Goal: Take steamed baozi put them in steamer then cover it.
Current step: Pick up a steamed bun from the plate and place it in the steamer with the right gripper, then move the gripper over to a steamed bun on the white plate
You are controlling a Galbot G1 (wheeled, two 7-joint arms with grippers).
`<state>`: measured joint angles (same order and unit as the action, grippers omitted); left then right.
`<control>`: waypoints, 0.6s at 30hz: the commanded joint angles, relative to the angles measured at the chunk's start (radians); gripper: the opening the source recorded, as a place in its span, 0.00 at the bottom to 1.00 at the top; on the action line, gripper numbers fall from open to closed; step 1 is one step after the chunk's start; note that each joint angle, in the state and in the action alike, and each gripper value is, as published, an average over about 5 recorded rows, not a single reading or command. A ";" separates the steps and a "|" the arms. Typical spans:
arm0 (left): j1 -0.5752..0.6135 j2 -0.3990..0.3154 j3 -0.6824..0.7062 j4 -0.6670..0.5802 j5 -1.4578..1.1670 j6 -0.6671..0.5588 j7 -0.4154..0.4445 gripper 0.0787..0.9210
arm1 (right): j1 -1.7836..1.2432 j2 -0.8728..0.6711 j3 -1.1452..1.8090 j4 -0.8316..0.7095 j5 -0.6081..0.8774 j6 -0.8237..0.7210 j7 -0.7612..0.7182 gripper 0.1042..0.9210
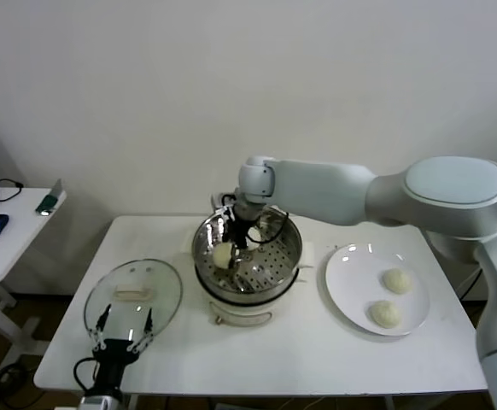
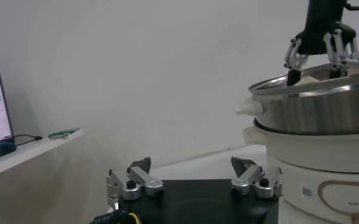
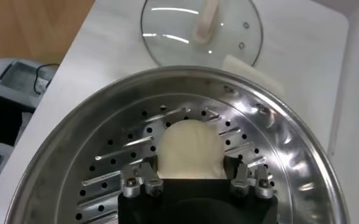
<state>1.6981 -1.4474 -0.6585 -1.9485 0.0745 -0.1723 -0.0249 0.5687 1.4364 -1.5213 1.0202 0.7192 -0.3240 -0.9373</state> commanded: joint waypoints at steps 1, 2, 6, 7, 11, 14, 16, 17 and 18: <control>0.000 -0.002 0.002 0.000 0.002 0.001 0.000 0.88 | -0.015 0.013 -0.005 -0.002 -0.027 -0.002 0.004 0.84; -0.001 -0.002 0.002 0.000 0.002 0.001 0.000 0.88 | -0.016 0.013 -0.003 -0.003 -0.028 -0.003 0.004 0.86; -0.001 -0.002 0.002 -0.001 0.004 0.002 0.000 0.88 | -0.010 0.004 0.006 0.000 -0.029 -0.002 -0.002 0.88; -0.001 -0.001 0.001 -0.002 0.004 0.002 0.000 0.88 | -0.005 -0.002 0.008 0.003 -0.029 -0.002 -0.007 0.88; 0.002 0.001 -0.001 -0.004 0.003 0.002 -0.001 0.88 | 0.052 -0.047 0.007 0.017 -0.025 0.018 -0.049 0.88; 0.006 0.001 -0.002 -0.005 0.003 0.001 -0.001 0.88 | 0.135 -0.102 -0.014 0.036 0.006 0.049 -0.097 0.88; 0.007 0.001 -0.002 -0.005 0.003 0.001 -0.001 0.88 | 0.193 -0.150 -0.038 0.061 0.036 0.070 -0.124 0.88; 0.007 0.001 -0.001 -0.006 0.004 0.001 -0.001 0.88 | 0.217 -0.179 -0.047 0.077 0.047 0.077 -0.135 0.88; 0.007 0.001 -0.001 -0.006 0.004 0.001 -0.001 0.88 | 0.239 -0.213 -0.058 0.096 0.054 0.084 -0.146 0.88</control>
<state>1.7042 -1.4472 -0.6598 -1.9533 0.0780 -0.1713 -0.0264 0.6917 1.3257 -1.5496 1.0767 0.7311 -0.2714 -1.0235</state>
